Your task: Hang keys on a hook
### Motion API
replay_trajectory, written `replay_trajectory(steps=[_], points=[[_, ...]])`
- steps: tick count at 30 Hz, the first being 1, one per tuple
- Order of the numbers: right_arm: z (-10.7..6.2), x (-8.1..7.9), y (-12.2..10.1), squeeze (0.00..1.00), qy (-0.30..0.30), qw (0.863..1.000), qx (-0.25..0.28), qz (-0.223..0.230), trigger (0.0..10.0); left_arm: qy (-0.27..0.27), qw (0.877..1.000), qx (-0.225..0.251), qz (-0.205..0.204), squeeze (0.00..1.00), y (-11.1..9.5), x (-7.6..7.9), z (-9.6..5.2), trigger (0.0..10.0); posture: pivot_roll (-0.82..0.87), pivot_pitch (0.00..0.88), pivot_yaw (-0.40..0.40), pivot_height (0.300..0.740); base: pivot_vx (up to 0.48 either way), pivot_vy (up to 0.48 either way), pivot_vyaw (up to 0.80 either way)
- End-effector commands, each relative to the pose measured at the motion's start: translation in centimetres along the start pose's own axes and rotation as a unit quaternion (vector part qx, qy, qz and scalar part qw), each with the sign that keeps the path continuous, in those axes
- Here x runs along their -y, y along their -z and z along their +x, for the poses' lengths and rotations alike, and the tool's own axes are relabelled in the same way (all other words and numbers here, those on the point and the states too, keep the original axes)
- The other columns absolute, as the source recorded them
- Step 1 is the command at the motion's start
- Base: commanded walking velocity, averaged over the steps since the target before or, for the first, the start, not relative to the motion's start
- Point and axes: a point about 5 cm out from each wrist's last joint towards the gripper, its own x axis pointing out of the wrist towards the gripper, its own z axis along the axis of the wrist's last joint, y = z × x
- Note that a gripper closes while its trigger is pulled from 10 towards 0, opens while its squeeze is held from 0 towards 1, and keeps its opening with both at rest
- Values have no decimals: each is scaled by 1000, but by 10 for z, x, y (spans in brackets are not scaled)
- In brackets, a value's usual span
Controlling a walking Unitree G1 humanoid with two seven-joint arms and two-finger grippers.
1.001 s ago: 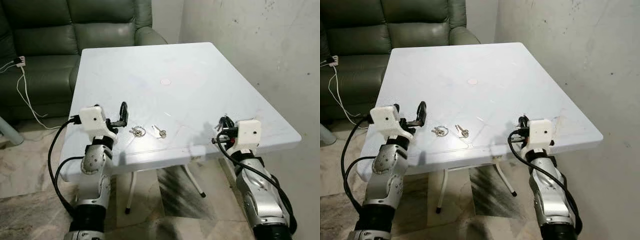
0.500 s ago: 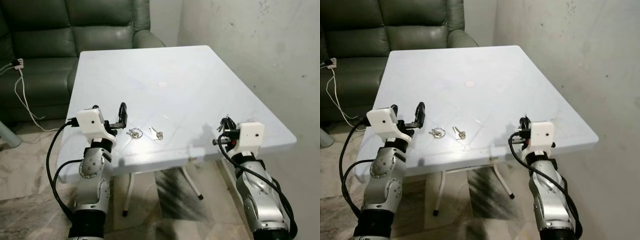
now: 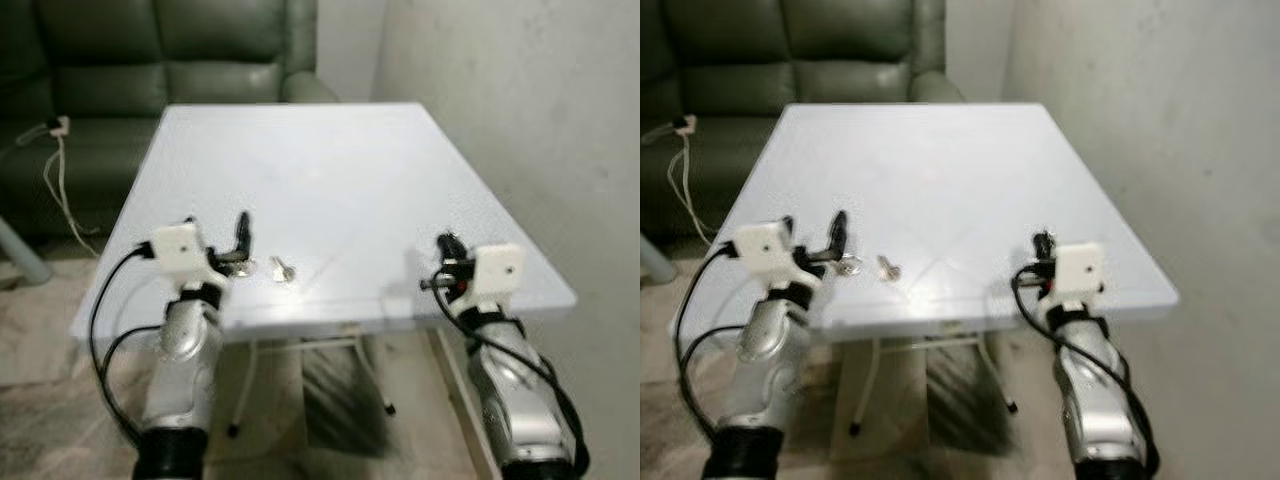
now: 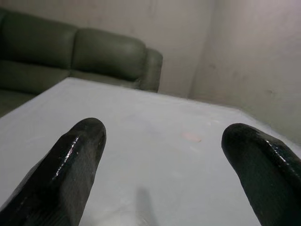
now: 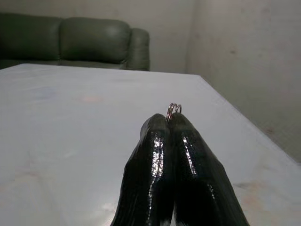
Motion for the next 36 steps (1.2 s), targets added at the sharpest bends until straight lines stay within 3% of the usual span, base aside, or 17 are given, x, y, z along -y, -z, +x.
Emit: replay_trajectory(steps=[1, 5, 22, 29, 36], points=[[-1, 6, -5, 0, 5, 1000, 9, -4, 10000, 8, 1000, 0, -20, 0, -1, 8, 1, 10000, -66, 0, -32, 740, 0, 0, 0], [-1, 6, -5, 0, 2, 1000, 9, -5, 10000, 9, 1000, -3, -10, 0, 1, 10, 1, 10000, -66, 0, -34, 740, 0, 0, 0], [0, 6, -6, 0, -3, 1000, 9, -9, 10000, 1, 999, -13, -41, 0, 3, 10, 1, 10000, -68, 0, -40, 740, 0, -21, 0], [-1, 4, -6, 0, -8, 1000, 7, -9, 10000, -2, 999, -16, -45, 0, 4, 10, 0, 10000, -67, 0, -45, 740, 0, 387, 0], [-3, 4, -3, 0, -17, 1000, 0, -12, 10000, -13, 999, -21, -45, 0, 4, 9, -1, 10000, -67, 0, -52, 740, 0, 0, 0]])
